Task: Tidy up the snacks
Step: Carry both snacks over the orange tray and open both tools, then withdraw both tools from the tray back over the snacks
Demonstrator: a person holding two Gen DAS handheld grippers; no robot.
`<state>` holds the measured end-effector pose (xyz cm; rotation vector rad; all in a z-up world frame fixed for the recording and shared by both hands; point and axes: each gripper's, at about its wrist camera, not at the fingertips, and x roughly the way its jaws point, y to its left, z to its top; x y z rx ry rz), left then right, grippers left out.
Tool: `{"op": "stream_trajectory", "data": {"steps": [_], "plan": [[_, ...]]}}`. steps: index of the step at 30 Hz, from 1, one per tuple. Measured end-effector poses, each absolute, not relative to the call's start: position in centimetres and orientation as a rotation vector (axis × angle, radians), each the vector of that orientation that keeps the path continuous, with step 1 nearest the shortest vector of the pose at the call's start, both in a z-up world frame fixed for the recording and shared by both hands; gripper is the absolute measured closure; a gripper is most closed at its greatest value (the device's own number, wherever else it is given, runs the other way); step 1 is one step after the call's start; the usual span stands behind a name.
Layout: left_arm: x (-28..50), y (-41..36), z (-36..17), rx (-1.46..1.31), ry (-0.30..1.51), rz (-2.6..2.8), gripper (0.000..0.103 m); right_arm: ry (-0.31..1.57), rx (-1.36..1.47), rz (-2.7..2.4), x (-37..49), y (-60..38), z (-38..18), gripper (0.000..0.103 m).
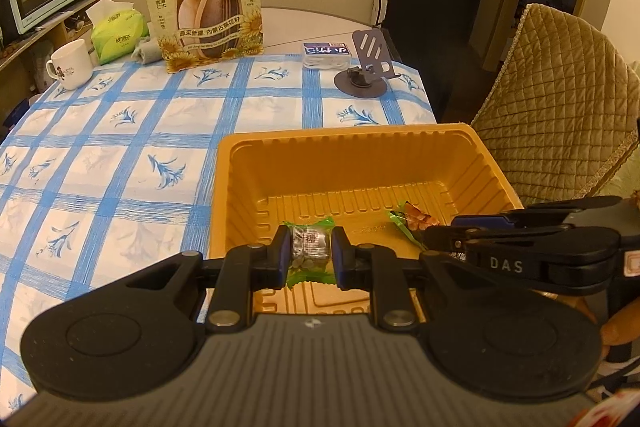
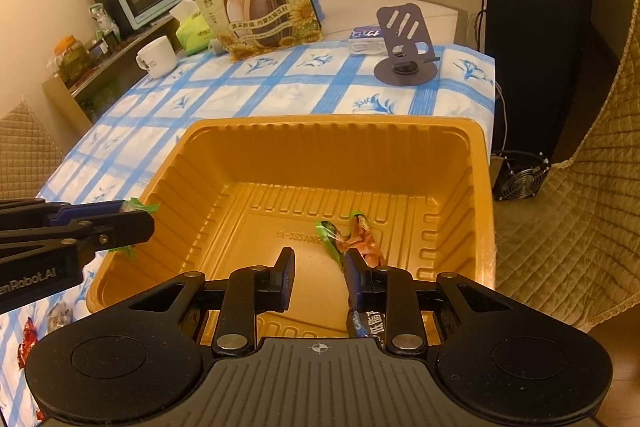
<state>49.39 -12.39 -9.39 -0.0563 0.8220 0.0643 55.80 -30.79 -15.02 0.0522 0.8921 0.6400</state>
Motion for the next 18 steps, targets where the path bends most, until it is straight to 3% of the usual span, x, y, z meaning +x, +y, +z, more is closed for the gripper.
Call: {"op": "stream_trajectory", "data": {"steps": [10,12,14,16,18], "plan": [[50.9,-13.6,-10.2,-0.049,0.827,0.041,0.083,0.874,0.074,0.632,55.5,-32.1,-14.6,0.074],[51.1,-13.6,-10.4,-0.058,0.824,0.045,0.067,0.867,0.076,0.634,55.3,-32.3,-14.5,0.073],[51.1,-13.5,-10.6,-0.052,0.824,0.048,0.064,0.860,0.077,0.635,55.2,-32.5,-14.4,0.073],[51.0,-13.5,-10.9,-0.041,0.838,0.048,0.061,0.850,0.075,0.634,54.9,-32.7,-14.3,0.068],[50.6,-13.2,-10.9,-0.040,0.850,0.051,0.058,0.838,0.075,0.631,54.4,-32.9,-14.1,0.044]]}}
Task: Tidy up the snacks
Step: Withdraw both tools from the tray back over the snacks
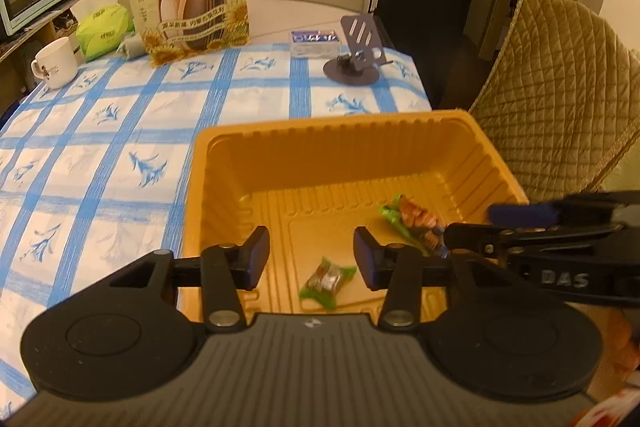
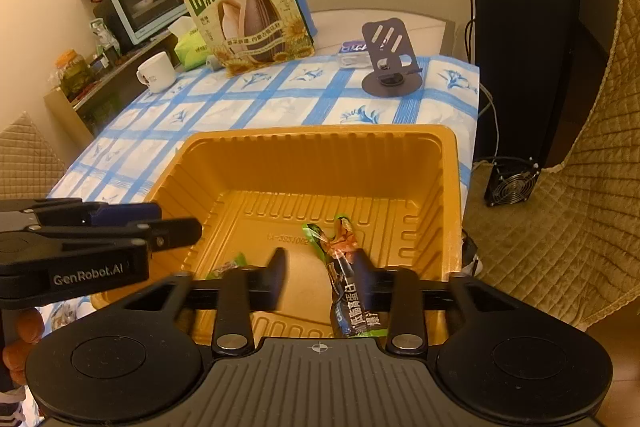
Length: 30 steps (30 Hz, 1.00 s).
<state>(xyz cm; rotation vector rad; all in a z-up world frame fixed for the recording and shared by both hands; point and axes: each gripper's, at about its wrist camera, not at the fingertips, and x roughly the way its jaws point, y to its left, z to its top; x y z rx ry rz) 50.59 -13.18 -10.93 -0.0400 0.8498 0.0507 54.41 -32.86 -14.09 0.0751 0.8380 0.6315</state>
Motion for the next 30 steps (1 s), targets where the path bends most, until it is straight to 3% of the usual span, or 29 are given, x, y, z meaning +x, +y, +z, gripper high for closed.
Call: {"op": "stream_trajectory", "data": {"steps": [3,14,30], "plan": [[49.6,-12.5,-10.6,-0.050,0.852,0.060,0.049,0.821,0.082,0.632,53.7,-33.1,-13.7,0.035],[43.6,-10.2,-7.2,-0.075,0.838,0.027,0.044,0.778,0.153,0.632,49.6,-34.3,-10.9,0.020],[28.1,-4.2,-3.2,-0.103,0.771,-0.005,0.043,0.728,0.186,0.594,35.9,-32.4,-7.7,0.017]]}}
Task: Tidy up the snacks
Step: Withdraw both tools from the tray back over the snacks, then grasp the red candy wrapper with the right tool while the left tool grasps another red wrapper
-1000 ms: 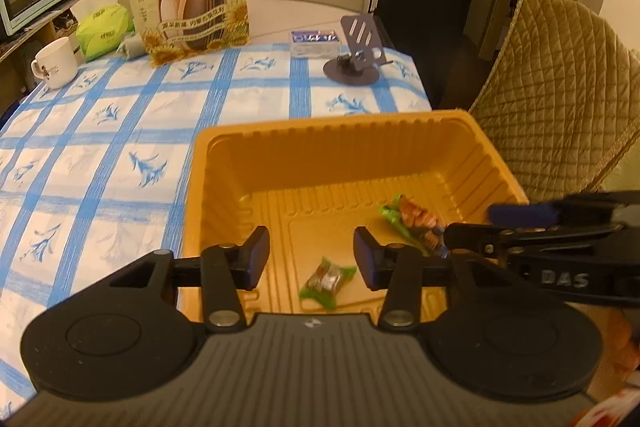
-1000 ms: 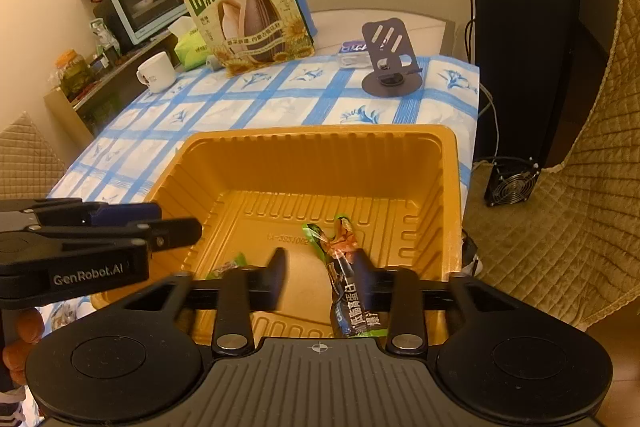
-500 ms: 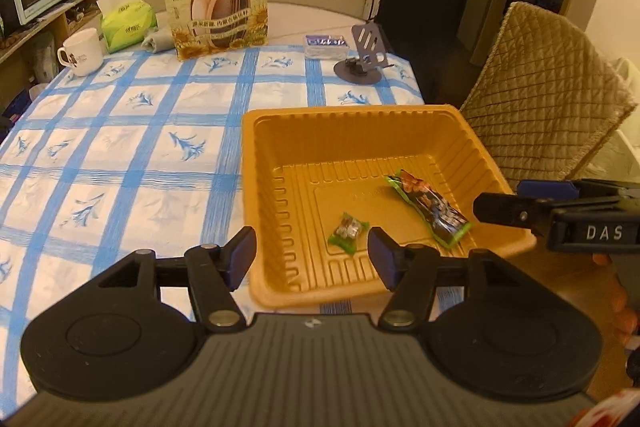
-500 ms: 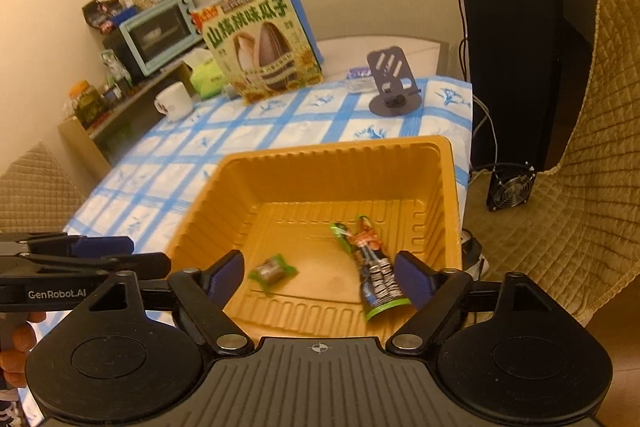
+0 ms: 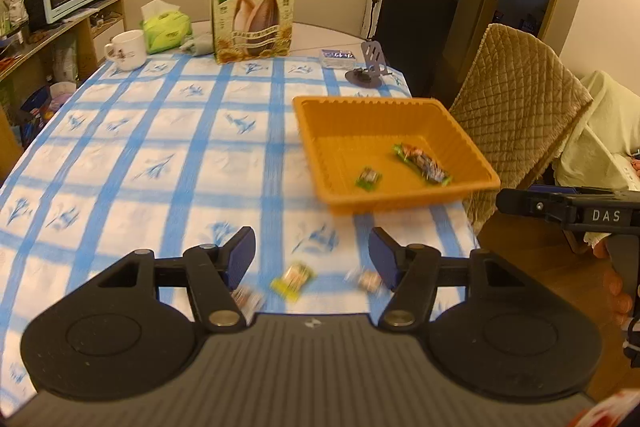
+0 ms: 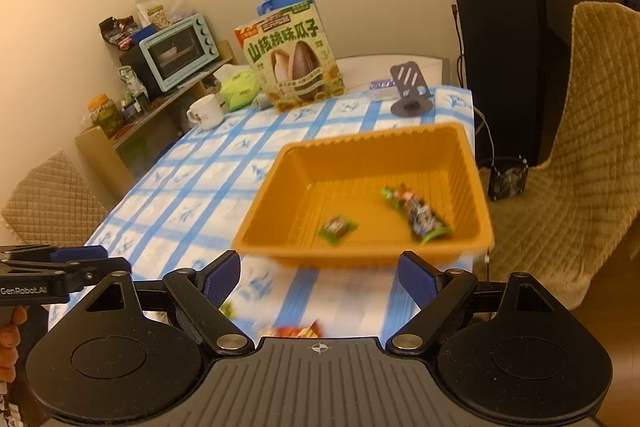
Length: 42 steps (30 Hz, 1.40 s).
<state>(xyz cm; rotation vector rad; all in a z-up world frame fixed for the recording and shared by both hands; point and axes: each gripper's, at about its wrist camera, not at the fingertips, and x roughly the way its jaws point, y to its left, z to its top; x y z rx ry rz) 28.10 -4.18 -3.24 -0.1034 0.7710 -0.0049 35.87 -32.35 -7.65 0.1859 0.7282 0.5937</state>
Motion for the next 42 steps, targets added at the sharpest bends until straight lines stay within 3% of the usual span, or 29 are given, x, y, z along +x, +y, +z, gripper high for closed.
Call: {"op": "stream_trajectory", "data": {"steps": [21,42], "plan": [[15.1,3.9,-5.8,-0.051,0.822,0.009,0.043,0.848,0.129,0.631,21.9,-22.4,-12.0,0.017],[13.2,9.6,-8.6,-0.092,0.882,0.120,0.044,0.944,0.111,0.661,23.3,-15.0,-16.2,0.020]]}}
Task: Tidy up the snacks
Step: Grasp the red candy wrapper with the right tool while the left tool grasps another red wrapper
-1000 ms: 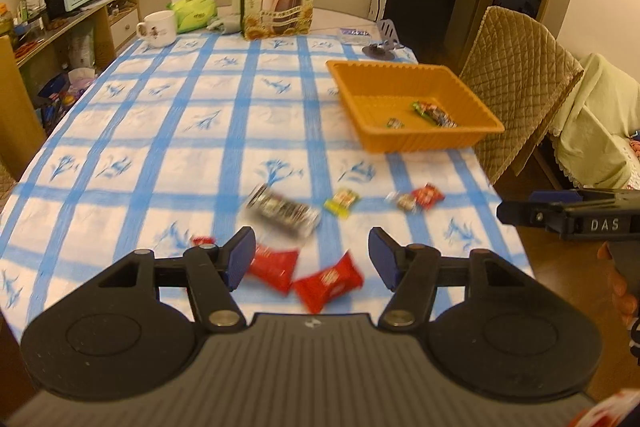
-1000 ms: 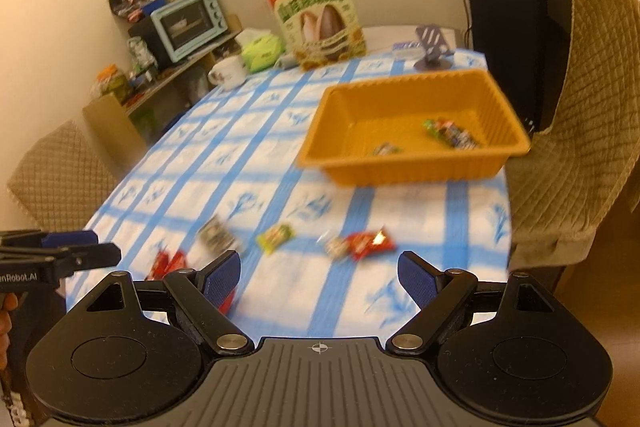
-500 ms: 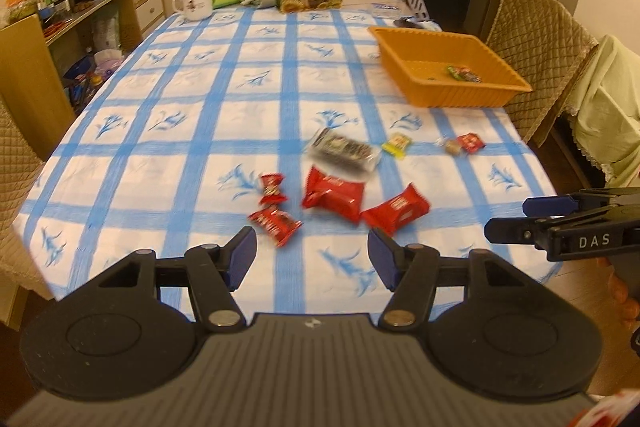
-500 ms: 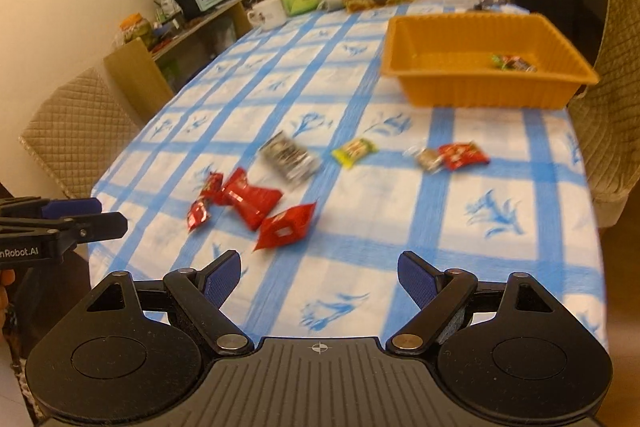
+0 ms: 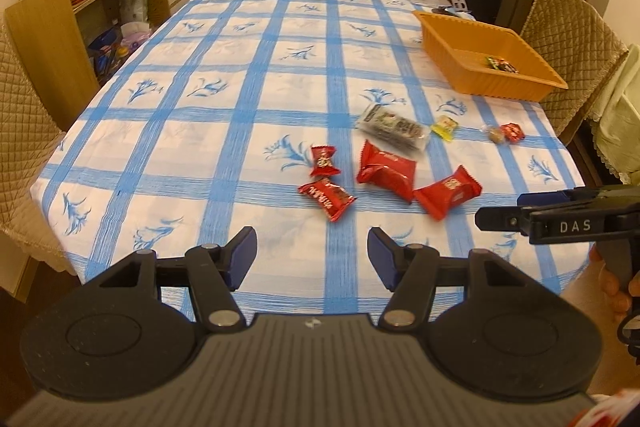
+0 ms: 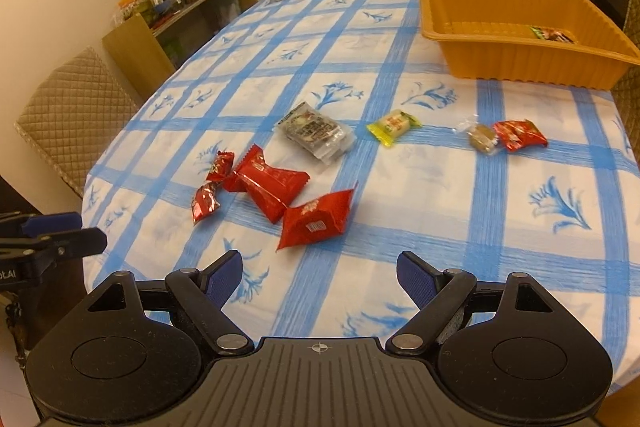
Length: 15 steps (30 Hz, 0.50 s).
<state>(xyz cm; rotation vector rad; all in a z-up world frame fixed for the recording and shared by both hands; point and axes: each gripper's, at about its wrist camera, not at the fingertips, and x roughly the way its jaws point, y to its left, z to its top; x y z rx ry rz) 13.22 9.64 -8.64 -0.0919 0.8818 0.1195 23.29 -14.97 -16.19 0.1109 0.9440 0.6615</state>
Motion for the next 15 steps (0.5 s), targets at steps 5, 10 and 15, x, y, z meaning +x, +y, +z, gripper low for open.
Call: {"op": "stream_trajectory", "data": {"steps": [5,10,15], "plan": [[13.4,10.4,-9.1,-0.097,0.888,0.144,0.044,0.958,0.130,0.661,24.4,-13.9,-16.9,0.029],[13.7,11.1,-9.7,-0.113,0.899,0.169,0.045,0.975,0.159,0.640,25.7,-12.9,-17.8,0.041],[13.9,11.8,-10.2,-0.126,0.908,0.186,0.046,0.991,0.183,0.610,26.8,-12.4,-18.6,0.049]]}}
